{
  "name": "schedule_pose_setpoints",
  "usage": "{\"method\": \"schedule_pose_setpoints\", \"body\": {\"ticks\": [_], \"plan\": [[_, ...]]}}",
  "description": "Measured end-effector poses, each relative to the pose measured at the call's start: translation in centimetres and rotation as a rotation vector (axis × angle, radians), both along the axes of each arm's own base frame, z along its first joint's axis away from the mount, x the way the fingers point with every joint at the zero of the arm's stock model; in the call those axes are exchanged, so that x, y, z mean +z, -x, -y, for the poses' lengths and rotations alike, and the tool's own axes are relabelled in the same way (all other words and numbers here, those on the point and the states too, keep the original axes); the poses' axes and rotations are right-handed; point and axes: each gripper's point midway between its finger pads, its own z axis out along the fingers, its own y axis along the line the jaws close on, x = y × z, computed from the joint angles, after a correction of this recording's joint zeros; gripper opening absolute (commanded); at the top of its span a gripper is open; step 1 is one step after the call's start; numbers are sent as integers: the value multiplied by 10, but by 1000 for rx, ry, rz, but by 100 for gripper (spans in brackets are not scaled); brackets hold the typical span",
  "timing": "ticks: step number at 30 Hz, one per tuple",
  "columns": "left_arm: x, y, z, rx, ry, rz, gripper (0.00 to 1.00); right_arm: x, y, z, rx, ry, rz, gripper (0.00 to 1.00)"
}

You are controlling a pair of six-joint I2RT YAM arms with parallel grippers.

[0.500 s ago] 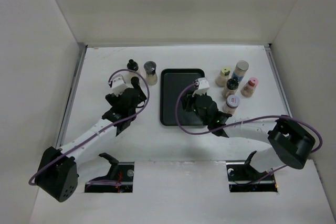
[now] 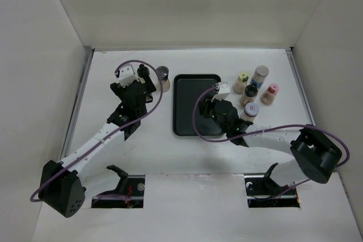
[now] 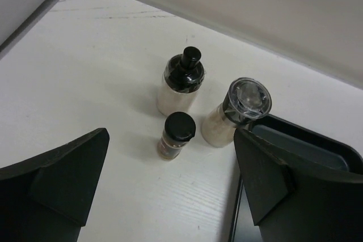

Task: Organize the condiment bottles

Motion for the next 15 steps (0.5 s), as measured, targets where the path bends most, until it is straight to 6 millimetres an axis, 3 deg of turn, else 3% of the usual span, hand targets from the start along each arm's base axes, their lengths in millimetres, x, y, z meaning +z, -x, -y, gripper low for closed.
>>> {"method": "schedule_pose_setpoints", "body": {"ticks": [2, 3, 4, 7, 10, 12, 15], "plan": [[-6, -9, -2, -20, 5, 0, 55, 0, 0, 0, -1, -2, -1, 36], [-10, -13, -3, -24, 0, -7, 33, 0, 0, 0, -1, -3, -2, 37], [-16, -18, -3, -30, -3, -16, 25, 0, 0, 0, -2, -4, -2, 37], [-38, -28, 4, -59, -36, -70, 30, 0, -3, 3, -12, -5, -3, 39], [-63, -34, 11, -79, -73, -138, 54, -3, -4, 7, -21, -2, -7, 43], [-76, -38, 14, -84, -95, -175, 65, -5, -4, 9, -24, 1, -11, 45], [-88, -48, 17, -82, -114, -208, 68, -6, -4, 10, -27, 2, -14, 49]]}}
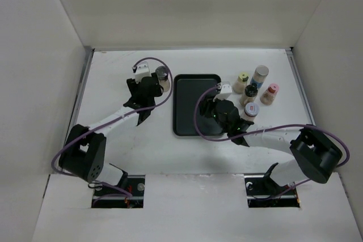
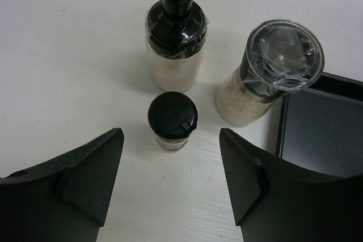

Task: Organize the condiment bottles

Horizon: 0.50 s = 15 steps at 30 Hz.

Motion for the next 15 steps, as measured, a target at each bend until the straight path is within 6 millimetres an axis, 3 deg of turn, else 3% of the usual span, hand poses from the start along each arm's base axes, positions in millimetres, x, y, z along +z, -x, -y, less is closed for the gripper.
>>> {"method": "schedule_pose_setpoints", "body": {"ticks": [6, 11, 15], "plan": [[-13, -25, 8, 8, -15, -34, 68, 0, 0, 0, -2, -2, 0, 57], [-23, -28, 6, 19, -24, -54, 67, 0, 0, 0, -1, -5, -2, 65], [-21, -29, 3, 44, -21, -39, 62, 0, 0, 0, 3, -6, -3, 66]]}}
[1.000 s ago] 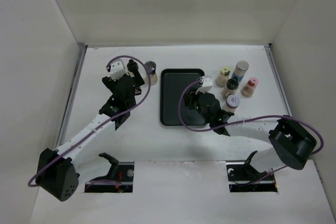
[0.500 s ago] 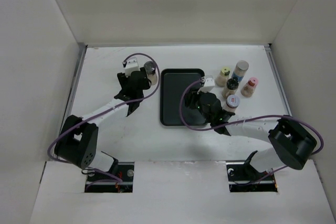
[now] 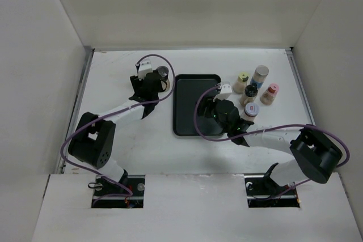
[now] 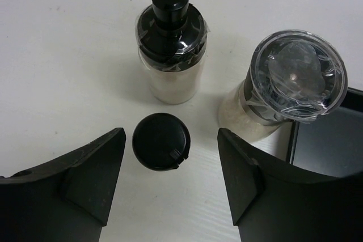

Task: Organize the condiment bottles

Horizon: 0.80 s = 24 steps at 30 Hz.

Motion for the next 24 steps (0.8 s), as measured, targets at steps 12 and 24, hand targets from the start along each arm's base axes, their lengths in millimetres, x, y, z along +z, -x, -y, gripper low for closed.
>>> {"method": "schedule_pose_setpoints", "body": {"ticks": [12, 24], "plan": [[35, 5, -7, 30, 52, 124, 64, 0, 1, -1, 10, -2, -2, 69], [-20, -8, 0, -1, 21, -29, 62, 0, 1, -2, 17, -4, -4, 73]]}}
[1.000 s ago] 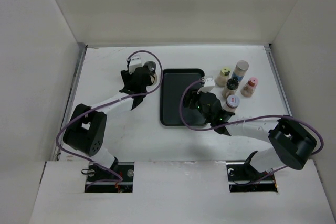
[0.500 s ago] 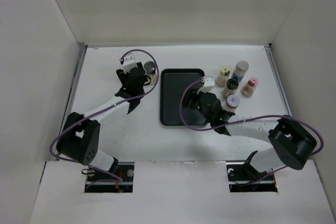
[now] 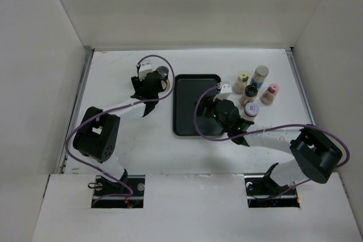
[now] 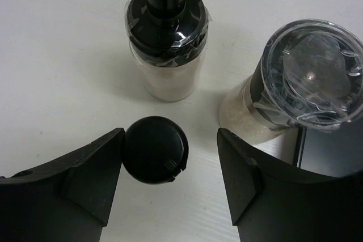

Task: Organize the condiment bottles

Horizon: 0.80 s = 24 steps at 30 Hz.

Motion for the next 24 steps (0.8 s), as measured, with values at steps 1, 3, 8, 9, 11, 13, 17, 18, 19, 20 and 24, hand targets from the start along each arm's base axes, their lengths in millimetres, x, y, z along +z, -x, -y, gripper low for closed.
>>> {"method": "schedule_pose_setpoints", "body": {"ticks": [1, 3, 8, 9, 11, 13, 17, 18, 19, 20, 24], "plan": [[-1, -2, -1, 4, 0, -1, 60, 0, 0, 0, 1, 0, 0, 74], [-3, -7, -3, 14, 2, -2, 55, 0, 0, 0, 1, 0, 0, 74], [-13, -10, -7, 28, 0, -19, 33, 0, -1, 2, -3, -1, -1, 74], [-13, -10, -8, 29, 1, -19, 29, 0, -2, 2, -4, -1, -1, 74], [-13, -9, -8, 29, 2, -18, 26, 0, -2, 3, -6, -1, -1, 74], [-13, -5, -9, 27, 2, -18, 25, 0, -3, 4, -9, -1, -1, 74], [8, 19, -5, 6, 7, 12, 25, 0, -3, 4, -9, -2, -1, 78], [18, 23, 1, -9, 13, 32, 25, -1, -3, 5, -11, -3, -2, 78], [32, 27, 11, -34, 27, 62, 25, -1, -2, 7, -13, -3, -3, 78], [45, 30, 24, -63, 42, 92, 26, -2, -1, 9, -17, -5, -5, 78], [80, 34, 83, -189, 97, 162, 26, 0, -4, 24, -58, -25, -4, 54]]}}
